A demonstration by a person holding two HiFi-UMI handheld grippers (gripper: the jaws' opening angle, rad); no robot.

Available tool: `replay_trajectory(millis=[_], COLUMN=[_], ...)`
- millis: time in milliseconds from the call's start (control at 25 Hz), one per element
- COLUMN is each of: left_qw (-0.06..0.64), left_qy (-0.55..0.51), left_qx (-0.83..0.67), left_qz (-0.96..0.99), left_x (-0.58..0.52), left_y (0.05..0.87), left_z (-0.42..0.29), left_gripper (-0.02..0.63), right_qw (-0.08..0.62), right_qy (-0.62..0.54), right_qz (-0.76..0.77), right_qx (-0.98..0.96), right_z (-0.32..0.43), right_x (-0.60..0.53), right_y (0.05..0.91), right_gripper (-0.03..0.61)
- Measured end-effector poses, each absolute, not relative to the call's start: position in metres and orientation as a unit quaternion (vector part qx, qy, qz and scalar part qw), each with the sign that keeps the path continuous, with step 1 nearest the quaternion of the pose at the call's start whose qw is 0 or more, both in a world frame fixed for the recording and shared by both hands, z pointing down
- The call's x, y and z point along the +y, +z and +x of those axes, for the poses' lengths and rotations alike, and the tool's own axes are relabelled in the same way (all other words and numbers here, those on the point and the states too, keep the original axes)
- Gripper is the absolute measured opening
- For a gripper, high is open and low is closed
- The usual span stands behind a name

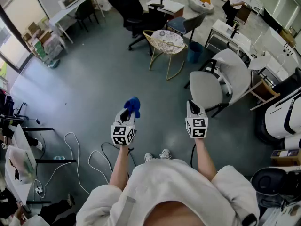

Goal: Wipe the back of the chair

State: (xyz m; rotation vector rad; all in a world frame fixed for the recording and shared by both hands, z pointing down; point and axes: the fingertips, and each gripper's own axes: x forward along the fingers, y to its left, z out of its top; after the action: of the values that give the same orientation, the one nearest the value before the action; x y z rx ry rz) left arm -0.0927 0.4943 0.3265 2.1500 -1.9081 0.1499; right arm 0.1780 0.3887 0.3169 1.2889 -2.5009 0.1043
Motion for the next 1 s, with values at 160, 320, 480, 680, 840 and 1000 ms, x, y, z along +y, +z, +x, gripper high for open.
replay_trajectory(millis=[160,320,480,680,840,1000], left_qw=[0.131,0.129,0.126,0.124,0.127,0.131], left_qy=[0.049,0.051,0.055,0.056,0.056,0.058], left_qx=[-0.657,-0.654,-0.652,-0.653,-0.65,-0.647], left_qz=[0.741,0.744,0.745,0.745,0.747,0.749], left_x=[0.49,0.483,0.472,0.458,0.448,0.437], left_y=[0.328,0.327,0.326,0.326,0.328,0.331], left_z=[-0.09,-0.081,-0.07,-0.051,-0.036,-0.024], left_gripper=[0.054,0.054,0.054,0.055,0.055,0.055], right_qw=[0.165,0.161,0.16,0.159,0.157,0.156], right_qy=[0.035,0.04,0.038,0.035,0.037,0.041], right_qz=[0.447,0.443,0.443,0.433,0.428,0.429], right_qx=[-0.879,-0.881,-0.881,-0.886,-0.889,-0.889], right_z=[0.178,0.184,0.192,0.203,0.21,0.22], right_x=[0.385,0.384,0.376,0.369,0.366,0.356], right_y=[0.319,0.319,0.32,0.324,0.325,0.328], right_gripper=[0.0,0.0,0.0,0.0,0.0,0.0])
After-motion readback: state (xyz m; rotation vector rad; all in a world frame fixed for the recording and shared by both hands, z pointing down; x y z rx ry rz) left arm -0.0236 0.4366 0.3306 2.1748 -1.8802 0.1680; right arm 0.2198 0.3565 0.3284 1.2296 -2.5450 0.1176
